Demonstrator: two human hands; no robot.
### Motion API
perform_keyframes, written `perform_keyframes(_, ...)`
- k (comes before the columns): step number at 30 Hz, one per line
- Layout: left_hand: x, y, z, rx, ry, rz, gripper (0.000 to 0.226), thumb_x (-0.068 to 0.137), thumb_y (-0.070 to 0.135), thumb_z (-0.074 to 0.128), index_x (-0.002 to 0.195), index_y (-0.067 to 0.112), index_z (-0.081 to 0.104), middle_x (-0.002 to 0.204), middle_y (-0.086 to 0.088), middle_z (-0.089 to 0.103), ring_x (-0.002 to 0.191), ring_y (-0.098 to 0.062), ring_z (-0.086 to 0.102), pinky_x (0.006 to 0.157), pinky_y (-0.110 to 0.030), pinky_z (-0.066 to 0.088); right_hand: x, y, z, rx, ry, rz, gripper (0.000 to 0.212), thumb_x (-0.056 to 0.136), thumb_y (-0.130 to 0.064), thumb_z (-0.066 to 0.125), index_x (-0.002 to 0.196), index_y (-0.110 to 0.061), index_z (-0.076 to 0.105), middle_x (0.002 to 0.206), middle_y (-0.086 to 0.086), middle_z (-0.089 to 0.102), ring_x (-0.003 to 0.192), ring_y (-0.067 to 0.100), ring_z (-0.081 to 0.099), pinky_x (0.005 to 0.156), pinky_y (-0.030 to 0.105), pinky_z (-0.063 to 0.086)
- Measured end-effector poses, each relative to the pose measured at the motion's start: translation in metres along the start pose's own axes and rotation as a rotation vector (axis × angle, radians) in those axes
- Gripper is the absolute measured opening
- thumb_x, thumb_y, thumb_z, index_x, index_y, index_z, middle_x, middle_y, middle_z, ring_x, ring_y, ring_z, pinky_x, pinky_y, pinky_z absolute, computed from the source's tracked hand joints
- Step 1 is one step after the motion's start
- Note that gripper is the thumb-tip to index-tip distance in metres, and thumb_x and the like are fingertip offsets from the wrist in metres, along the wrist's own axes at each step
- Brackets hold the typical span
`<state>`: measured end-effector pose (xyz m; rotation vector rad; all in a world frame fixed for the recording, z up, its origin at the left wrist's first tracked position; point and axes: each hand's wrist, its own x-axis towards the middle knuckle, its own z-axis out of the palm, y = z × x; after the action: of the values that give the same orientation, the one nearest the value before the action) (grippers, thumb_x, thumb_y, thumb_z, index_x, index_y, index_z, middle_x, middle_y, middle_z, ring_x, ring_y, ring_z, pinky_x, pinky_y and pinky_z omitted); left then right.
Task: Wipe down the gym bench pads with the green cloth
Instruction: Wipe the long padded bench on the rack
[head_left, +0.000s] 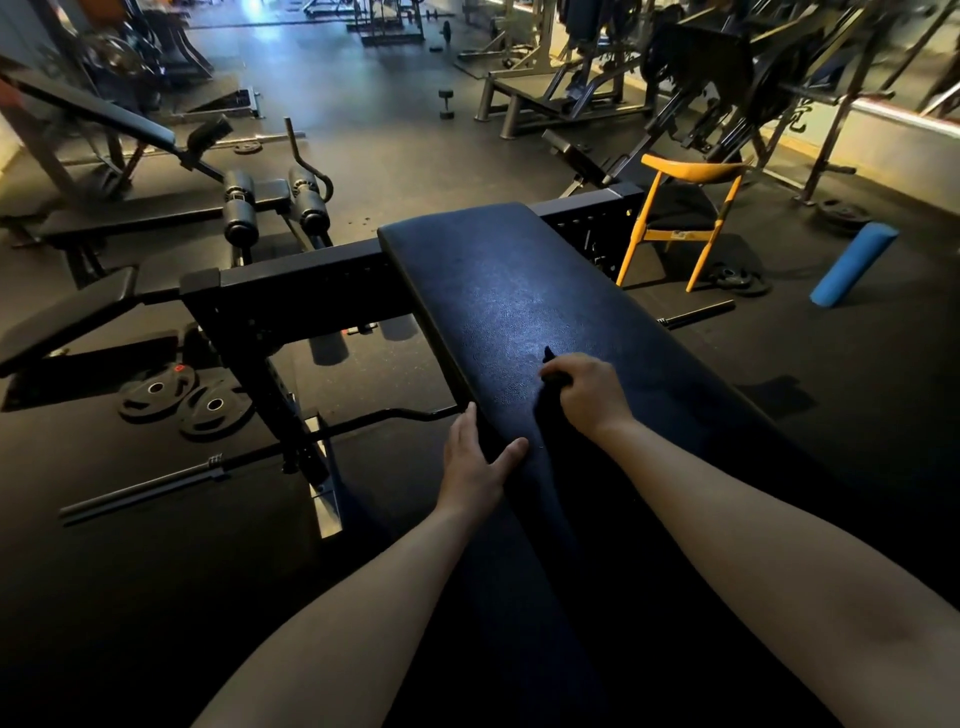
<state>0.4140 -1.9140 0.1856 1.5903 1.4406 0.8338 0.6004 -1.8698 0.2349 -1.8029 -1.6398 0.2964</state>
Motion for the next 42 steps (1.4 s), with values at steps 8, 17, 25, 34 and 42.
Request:
perform_keyframes(8, 0.007, -0.006, -0.004, -0.18, -0.055, 0.012, 0.063, 0.074, 0.011, 0.086, 0.127, 0.016, 0.053, 0.12, 0.004, 0.063, 0.12, -0.017, 0.061, 0.093, -0.013, 0.045, -0.039, -0.048, 0.025, 0.155, -0.414, -0.232, 0.051, 0.078, 0.005, 0.064, 0.124, -0.017, 0.068, 0.125, 0.003, 0.063, 0.113, 0.011, 0.057, 0.1, 0.008, 0.037)
perform_keyframes(17, -0.003, 0.01, 0.006, 0.142, -0.108, 0.043, 0.088, 0.093, 0.028, 0.062, 0.158, 0.003, 0.009, 0.168, -0.01, -0.003, 0.154, -0.02, -0.001, 0.124, -0.031, 0.003, -0.037, -0.02, 0.024, -0.009, -0.316, -0.285, 0.048, 0.08, 0.008, 0.059, 0.115, -0.02, 0.075, 0.123, 0.008, 0.06, 0.112, 0.032, 0.048, 0.1, 0.04, 0.039)
perform_keyframes(25, -0.008, 0.008, 0.02, 0.29, -0.093, 0.092, 0.074, 0.101, 0.033, 0.047, 0.161, 0.02, 0.004, 0.167, 0.002, -0.015, 0.153, -0.016, -0.012, 0.124, -0.035, -0.002, -0.026, 0.029, -0.001, -0.06, -0.104, -0.176, 0.026, 0.084, -0.002, 0.07, 0.1, -0.02, 0.08, 0.111, 0.004, 0.069, 0.099, 0.036, 0.053, 0.094, 0.04, 0.043)
perform_keyframes(34, -0.007, 0.016, 0.018, 0.301, -0.116, 0.044, 0.073, 0.101, 0.031, 0.045, 0.16, 0.018, 0.004, 0.167, -0.002, -0.014, 0.154, -0.017, -0.011, 0.124, -0.034, -0.003, -0.019, 0.03, -0.027, -0.118, 0.033, 0.152, 0.04, 0.088, 0.001, 0.054, 0.119, -0.017, 0.072, 0.126, 0.011, 0.059, 0.109, 0.037, 0.046, 0.093, 0.028, 0.032)
perform_keyframes(42, 0.007, 0.035, 0.011, 0.381, -0.011, 0.117, 0.065, 0.095, 0.032, 0.041, 0.156, 0.011, 0.028, 0.165, -0.007, 0.018, 0.153, -0.017, 0.005, 0.125, -0.044, -0.003, -0.04, 0.002, -0.004, 0.002, -0.393, -0.26, 0.037, 0.094, -0.015, 0.062, 0.13, -0.021, 0.065, 0.146, 0.005, 0.045, 0.135, 0.022, 0.037, 0.115, 0.027, 0.023)
